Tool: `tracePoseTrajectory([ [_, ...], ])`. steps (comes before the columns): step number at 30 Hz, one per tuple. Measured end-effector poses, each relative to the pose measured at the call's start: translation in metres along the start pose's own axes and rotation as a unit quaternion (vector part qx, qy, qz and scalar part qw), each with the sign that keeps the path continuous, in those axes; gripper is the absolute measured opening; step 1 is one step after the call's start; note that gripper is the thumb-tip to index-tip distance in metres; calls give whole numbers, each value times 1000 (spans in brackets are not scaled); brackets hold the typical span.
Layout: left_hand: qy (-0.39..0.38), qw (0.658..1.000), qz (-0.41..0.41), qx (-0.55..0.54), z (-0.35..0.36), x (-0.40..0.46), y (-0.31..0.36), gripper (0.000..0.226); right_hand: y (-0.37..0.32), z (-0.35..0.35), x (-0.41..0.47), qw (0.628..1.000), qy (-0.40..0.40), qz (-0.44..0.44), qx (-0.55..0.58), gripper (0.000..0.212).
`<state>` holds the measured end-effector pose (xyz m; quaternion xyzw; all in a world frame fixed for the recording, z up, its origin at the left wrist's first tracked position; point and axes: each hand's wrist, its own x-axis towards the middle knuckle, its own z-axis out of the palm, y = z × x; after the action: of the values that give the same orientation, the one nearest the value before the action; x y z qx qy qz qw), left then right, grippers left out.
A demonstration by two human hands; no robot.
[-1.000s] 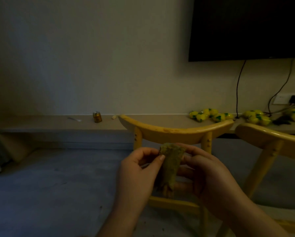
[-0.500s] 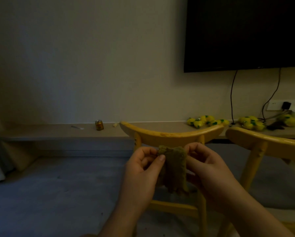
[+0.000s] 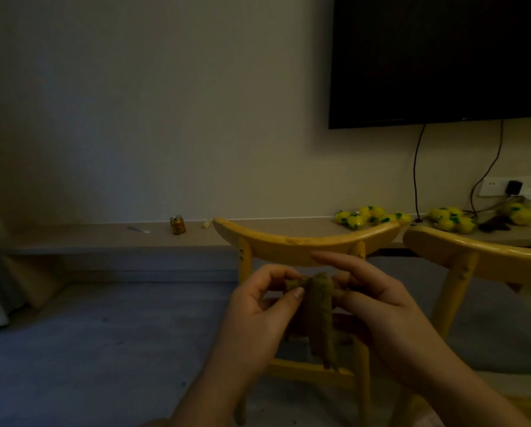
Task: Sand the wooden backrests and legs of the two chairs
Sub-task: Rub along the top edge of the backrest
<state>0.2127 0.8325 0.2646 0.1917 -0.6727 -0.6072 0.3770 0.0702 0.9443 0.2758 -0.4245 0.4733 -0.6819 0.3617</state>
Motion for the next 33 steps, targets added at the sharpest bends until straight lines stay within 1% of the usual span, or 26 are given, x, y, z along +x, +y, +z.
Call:
tracePoseTrajectory([
  [2, 13, 1000, 10, 0, 0, 0, -1, 25, -2, 1, -3, 999, -25, -27, -15, 25],
  [3, 15, 1000, 14, -8, 0, 0, -2, 23, -3, 2, -3, 999, -21, -41, -22, 16],
  [5, 19, 999, 21, -32, 2, -1, -4, 12, -3, 3, -3, 997, 6, -65, -44, 9],
  [6, 31, 998, 29, -34, 2, -1, -6, 12, -2, 2, -1, 994, 27, -79, -65, 8],
  [8, 61, 996, 41, -48, 1, 0, -10, 15, -1, -1, 1, 986, 69, -98, -114, 14],
  [10, 81, 992, 54, -86, -1, 3, -13, 13, 0, -7, 4, 979, 87, -99, -158, 17],
  [13, 102, 986, 74, -109, -4, 8, -15, 11, -2, -13, 8, 962, 95, -116, -230, 12],
  [14, 105, 986, 83, -101, -5, 9, -17, 12, -2, -15, 9, 960, 96, -121, -232, 13],
  [16, 113, 985, 95, -86, -7, 12, -19, 15, -1, -17, 13, 969, 78, -107, -207, 15],
  [19, 134, 984, 93, -77, -10, 18, -26, 13, 1, -19, 20, 963, 70, -91, -244, 15],
  [21, 124, 986, 89, -70, -10, 22, -29, 14, 1, -18, 23, 960, 77, -93, -252, 20],
  [23, 109, 989, 85, -60, -9, 26, -32, 15, 0, -17, 25, 964, 74, -100, -236, 18],
  [24, 102, 990, 80, -64, -8, 28, -32, 15, 1, -16, 27, 970, 73, -97, -211, 17],
  [27, 90, 987, 44, -129, -1, 35, -34, 13, 4, -9, 31, 990, 81, -63, -97, 3],
  [30, 101, 971, 6, -215, 8, 39, -36, 13, 10, -7, 34, 995, 96, -11, 10, 20],
  [31, 104, 967, 1, -233, 10, 40, -36, 13, 9, -8, 35, 994, 99, 4, 35, 21],
  [33, 103, 961, -5, -256, 12, 41, -36, 15, 7, -12, 34, 993, 96, 18, 64, 16],
])
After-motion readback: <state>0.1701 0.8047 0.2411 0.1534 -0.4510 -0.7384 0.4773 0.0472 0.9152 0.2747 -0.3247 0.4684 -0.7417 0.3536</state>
